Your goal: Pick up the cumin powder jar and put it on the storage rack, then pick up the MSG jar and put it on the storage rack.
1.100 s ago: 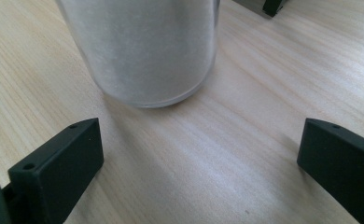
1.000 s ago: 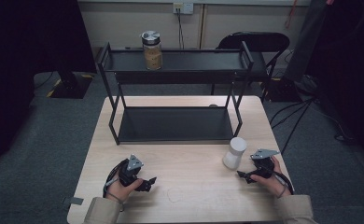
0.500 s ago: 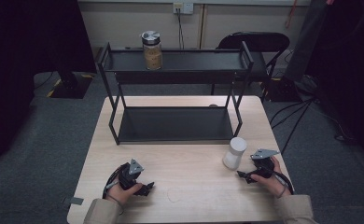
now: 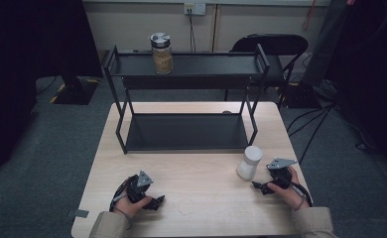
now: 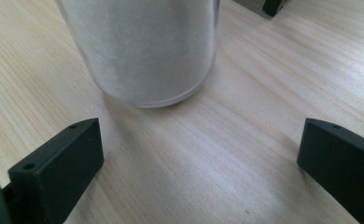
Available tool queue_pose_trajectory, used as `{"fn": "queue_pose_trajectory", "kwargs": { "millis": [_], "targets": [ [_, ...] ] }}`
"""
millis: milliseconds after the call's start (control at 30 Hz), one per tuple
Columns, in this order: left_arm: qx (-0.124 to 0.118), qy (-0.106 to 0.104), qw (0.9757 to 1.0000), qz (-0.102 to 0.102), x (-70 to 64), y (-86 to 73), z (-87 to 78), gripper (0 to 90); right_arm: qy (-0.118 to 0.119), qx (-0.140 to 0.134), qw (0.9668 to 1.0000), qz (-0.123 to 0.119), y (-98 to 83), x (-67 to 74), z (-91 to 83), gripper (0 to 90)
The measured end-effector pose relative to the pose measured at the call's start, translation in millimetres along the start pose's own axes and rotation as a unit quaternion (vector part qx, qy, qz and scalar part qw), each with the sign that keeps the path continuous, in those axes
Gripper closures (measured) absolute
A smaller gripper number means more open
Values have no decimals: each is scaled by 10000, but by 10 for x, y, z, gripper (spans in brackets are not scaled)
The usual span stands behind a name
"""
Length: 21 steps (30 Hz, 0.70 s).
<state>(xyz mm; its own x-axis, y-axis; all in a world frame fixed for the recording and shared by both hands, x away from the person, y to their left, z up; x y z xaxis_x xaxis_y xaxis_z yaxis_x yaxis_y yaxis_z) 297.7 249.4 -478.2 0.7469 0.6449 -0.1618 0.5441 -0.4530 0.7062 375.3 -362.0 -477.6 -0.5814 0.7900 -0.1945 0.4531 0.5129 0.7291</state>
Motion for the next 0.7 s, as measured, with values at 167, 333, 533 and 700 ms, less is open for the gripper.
{"fn": "queue_pose_trajectory", "kwargs": {
  "millis": [167, 333, 533, 700],
  "targets": [
    [-151, 8, 9999, 30, -3, -68, 2, 0, -4, 2, 10000, 3, 3, 1, 2, 0],
    [-223, 14, 9997, 40, -3, -96, 8, 0, 13, -5, 10000, 17, 0, -9, 3, 0],
    [-227, 16, 9997, 38, -3, -96, 9, 0, 110, -35, 9998, 147, -25, -58, -3, 0],
    [-232, 18, 9997, 34, -5, -97, 10, 0, 214, -40, 9997, 73, -3, -86, -41, 2]
  ]
}}
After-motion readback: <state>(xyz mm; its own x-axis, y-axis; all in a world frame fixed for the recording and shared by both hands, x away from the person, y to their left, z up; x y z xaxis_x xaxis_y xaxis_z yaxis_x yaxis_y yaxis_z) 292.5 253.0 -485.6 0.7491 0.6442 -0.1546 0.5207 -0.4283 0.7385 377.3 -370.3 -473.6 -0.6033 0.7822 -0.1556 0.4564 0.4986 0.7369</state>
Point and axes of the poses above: each handheld gripper's, and its own axes: z roughly forward along the jaws, y roughly out of its top, x roughly to its left, the point moved 3 cm from there along z, roughly forward along the jaws, and after that the axes turned 14 degrees about -y, right-handed, at the moved point
